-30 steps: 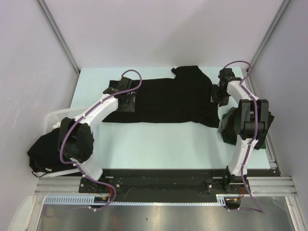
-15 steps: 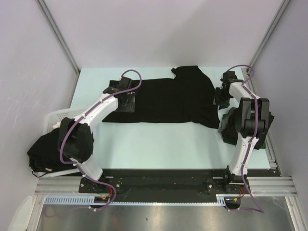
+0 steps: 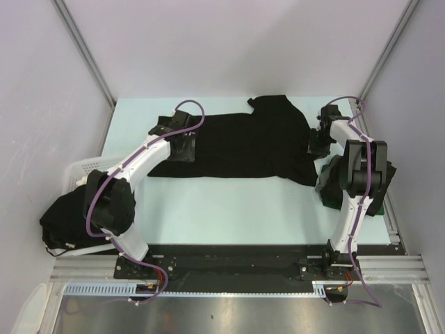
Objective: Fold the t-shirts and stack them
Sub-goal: Fold the flattened tshirt in 1/3 of the way
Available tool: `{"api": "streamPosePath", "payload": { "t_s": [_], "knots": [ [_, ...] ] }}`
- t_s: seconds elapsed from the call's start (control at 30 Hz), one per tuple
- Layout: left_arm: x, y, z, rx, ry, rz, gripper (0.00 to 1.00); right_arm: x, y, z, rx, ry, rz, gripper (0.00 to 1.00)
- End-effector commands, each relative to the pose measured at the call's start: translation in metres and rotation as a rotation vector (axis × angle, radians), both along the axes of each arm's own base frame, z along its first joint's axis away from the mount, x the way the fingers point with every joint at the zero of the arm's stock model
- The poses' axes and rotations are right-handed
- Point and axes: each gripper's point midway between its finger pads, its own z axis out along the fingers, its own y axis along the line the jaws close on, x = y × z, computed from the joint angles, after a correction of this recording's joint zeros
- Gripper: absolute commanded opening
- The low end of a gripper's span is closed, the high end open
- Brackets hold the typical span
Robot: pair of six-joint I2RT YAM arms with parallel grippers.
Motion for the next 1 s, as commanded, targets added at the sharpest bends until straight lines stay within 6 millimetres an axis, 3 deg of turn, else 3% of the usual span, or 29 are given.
{"api": "streamPosePath", "payload": {
  "t_s": [0.0, 0.2, 0.27, 0.3, 0.4, 0.97],
  "knots": [
    [0.007, 0.000, 0.023, -0.016, -0.070, 0.015, 0.59, -0.002, -0.003, -0.010, -0.006, 0.019, -0.004, 0.34],
    [0.007, 0.000, 0.022, -0.017, -0.070, 0.018, 0.59, -0.004, -0.006, -0.015, -0.018, 0.037, -0.009, 0.32],
    [0.007, 0.001, 0.021, -0.013, -0.069, 0.018, 0.59, -0.002, -0.005, -0.015, -0.016, 0.035, -0.008, 0.23],
    [0.006, 0.002, 0.022, -0.009, -0.068, 0.015, 0.59, -0.001, -0.006, -0.016, -0.017, 0.036, -0.007, 0.13],
    [0.006, 0.003, 0.021, -0.001, -0.068, 0.013, 0.59, 0.000, -0.009, -0.017, -0.030, 0.046, -0.006, 0.07],
    [0.007, 0.004, 0.022, 0.009, -0.066, 0.007, 0.59, 0.031, -0.030, -0.014, -0.148, 0.027, 0.008, 0.01]
  ]
}}
